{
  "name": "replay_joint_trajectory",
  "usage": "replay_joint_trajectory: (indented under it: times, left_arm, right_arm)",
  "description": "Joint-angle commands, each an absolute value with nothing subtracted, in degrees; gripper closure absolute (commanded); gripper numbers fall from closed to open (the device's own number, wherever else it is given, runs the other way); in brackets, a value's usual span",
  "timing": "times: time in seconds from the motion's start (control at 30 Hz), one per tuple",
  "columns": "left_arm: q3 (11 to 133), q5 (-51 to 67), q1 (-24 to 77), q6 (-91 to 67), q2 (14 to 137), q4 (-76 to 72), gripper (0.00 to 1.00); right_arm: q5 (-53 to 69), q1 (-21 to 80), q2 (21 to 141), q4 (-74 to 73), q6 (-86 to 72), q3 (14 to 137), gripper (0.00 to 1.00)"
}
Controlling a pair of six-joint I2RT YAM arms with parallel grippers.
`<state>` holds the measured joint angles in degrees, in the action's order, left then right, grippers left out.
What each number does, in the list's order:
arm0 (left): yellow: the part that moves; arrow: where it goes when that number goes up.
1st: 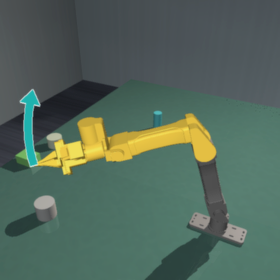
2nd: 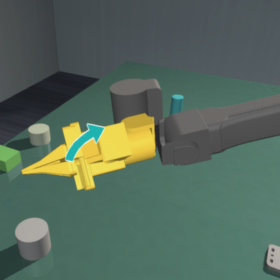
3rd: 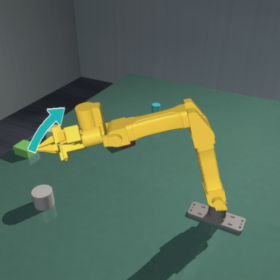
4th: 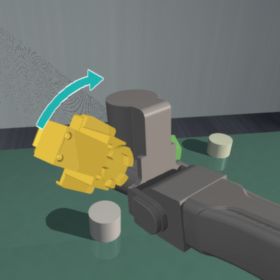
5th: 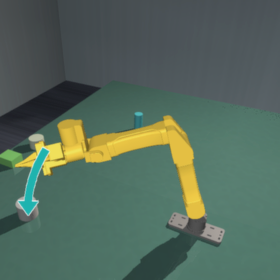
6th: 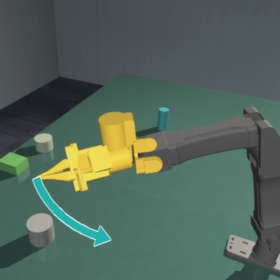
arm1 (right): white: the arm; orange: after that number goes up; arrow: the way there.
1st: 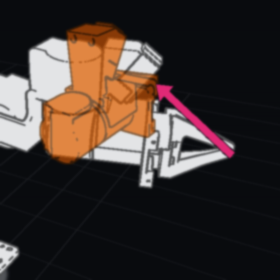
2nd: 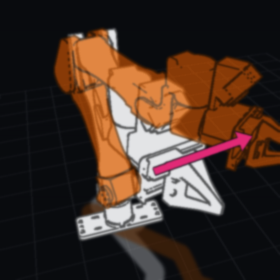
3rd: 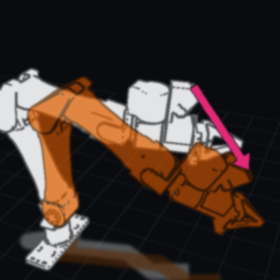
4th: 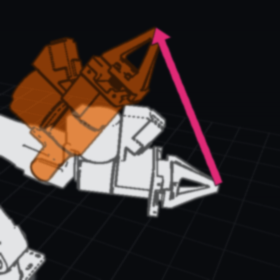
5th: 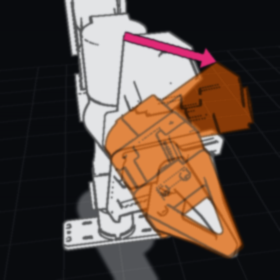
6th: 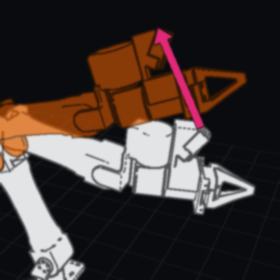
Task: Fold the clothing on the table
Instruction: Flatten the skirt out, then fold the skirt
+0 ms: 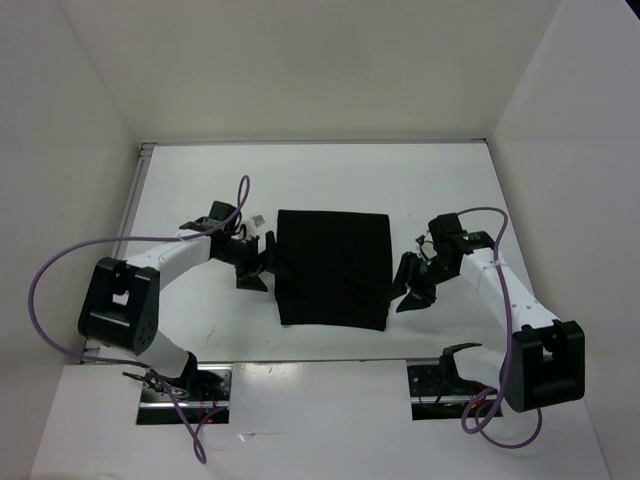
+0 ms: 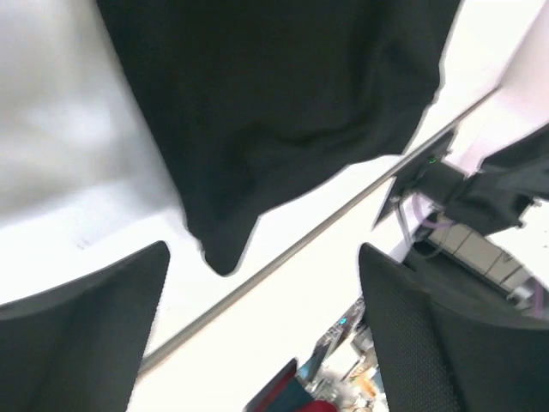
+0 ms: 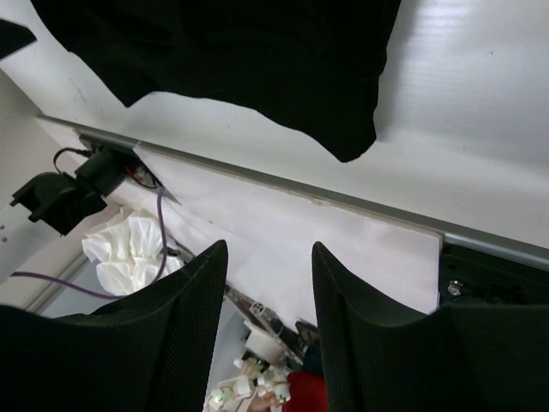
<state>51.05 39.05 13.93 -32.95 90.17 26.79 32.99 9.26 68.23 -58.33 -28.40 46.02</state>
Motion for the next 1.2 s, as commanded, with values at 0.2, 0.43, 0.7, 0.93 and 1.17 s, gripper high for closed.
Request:
replay_joint_trajectory:
  times: [0.2,0.43,0.7,0.93,1.17]
  left_arm:
    - [43.95,41.14,15.20,-31.37,82.19,26.54,0.00]
    - [39.82,35.86,16.35,-36.38,80.95,23.39,0.06]
    - [36.73,35.95,16.87,-41.48,90.17,10.82,0.37]
    - [39.55,36.47,19.15,-41.48,95.19,10.72,0.55]
    - [39.03,37.00,21.44,-42.71,93.43,11.95,0.59]
  right_arm:
    - [30.50,9.84,66.09,-58.45,-28.83,47.29,0.50]
    - [29.62,9.84,64.95,-51.17,-34.18,41.84,0.50]
    - [30.23,9.84,64.42,-46.58,-39.02,41.22,0.50]
    - [29.09,9.84,63.37,-47.11,-39.02,41.22,0.50]
    - [27.77,9.84,64.33,-45.97,-42.54,38.50,0.50]
